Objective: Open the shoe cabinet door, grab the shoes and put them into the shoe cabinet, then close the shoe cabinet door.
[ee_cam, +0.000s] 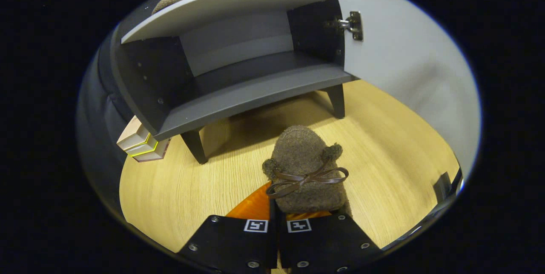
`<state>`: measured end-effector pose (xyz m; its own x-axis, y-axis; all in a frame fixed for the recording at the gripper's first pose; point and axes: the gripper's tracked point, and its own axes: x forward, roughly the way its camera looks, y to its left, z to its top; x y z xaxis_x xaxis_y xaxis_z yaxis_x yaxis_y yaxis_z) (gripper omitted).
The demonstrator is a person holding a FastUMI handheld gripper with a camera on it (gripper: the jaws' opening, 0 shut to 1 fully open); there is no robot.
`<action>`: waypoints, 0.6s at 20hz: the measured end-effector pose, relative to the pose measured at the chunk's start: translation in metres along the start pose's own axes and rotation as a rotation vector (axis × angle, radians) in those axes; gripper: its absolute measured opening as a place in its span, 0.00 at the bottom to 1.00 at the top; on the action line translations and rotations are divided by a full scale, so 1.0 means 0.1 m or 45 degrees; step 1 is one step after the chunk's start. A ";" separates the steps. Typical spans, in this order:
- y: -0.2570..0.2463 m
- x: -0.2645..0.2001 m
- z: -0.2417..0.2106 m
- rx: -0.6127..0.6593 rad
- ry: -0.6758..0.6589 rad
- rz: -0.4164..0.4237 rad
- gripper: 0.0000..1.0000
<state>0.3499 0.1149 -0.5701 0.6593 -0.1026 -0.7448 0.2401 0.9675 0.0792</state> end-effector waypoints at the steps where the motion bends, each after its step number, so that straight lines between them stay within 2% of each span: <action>1: 0.00 -0.11 0.04 -0.005 -0.010 -0.005 0.02; 7: 0.11 -0.90 0.48 -0.071 -0.144 -0.016 0.02; 12: 0.27 -1.50 1.10 -0.115 -0.311 -0.012 0.02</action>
<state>0.3359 0.1313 -0.3831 0.8125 -0.1543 -0.5621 0.1899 0.9818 0.0051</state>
